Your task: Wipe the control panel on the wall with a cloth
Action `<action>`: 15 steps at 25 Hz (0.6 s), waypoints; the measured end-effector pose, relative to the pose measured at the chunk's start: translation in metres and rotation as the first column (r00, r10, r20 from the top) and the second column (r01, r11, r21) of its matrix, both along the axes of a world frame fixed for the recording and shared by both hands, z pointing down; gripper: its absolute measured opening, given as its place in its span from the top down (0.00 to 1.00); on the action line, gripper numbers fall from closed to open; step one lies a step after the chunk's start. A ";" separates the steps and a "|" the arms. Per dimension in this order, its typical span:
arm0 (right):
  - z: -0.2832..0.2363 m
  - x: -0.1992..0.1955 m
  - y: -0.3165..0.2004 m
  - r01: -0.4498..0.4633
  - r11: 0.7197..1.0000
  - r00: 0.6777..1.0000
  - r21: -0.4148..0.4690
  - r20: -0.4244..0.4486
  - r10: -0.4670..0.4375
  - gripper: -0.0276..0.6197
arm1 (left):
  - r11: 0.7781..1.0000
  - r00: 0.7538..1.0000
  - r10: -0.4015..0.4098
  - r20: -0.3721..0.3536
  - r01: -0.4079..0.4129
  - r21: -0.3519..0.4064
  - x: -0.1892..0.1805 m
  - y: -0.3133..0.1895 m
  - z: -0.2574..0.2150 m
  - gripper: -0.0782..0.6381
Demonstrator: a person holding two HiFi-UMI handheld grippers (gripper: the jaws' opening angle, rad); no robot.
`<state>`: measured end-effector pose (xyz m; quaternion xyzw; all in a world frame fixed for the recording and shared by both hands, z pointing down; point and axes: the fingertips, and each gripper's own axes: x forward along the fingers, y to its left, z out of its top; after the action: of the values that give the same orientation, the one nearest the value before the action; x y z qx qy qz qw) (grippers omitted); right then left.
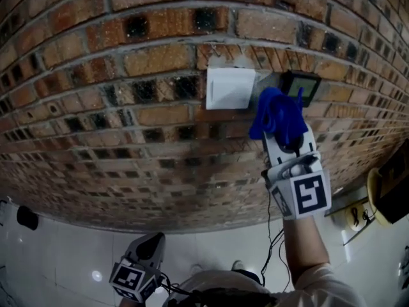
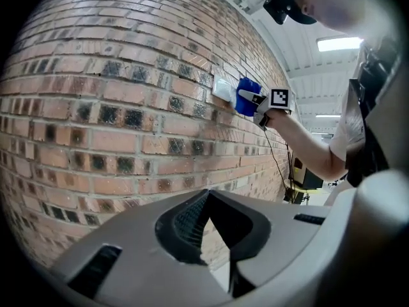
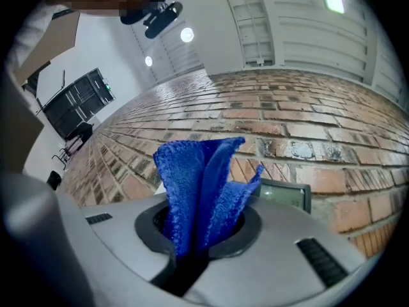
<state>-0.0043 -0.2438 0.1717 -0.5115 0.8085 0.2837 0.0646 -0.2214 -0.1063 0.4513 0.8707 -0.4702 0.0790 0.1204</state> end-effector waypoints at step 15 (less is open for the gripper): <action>0.183 0.038 0.171 0.176 0.874 0.984 -0.454 0.090 -0.151 0.82 | 1.000 1.000 0.003 0.018 -0.004 0.029 0.047 0.023 -0.016 0.89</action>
<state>0.0340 -0.0732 0.3543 -0.4492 0.8910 0.0643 -0.0136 -0.1739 -0.0837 0.4357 0.8725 -0.4709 0.0802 0.1034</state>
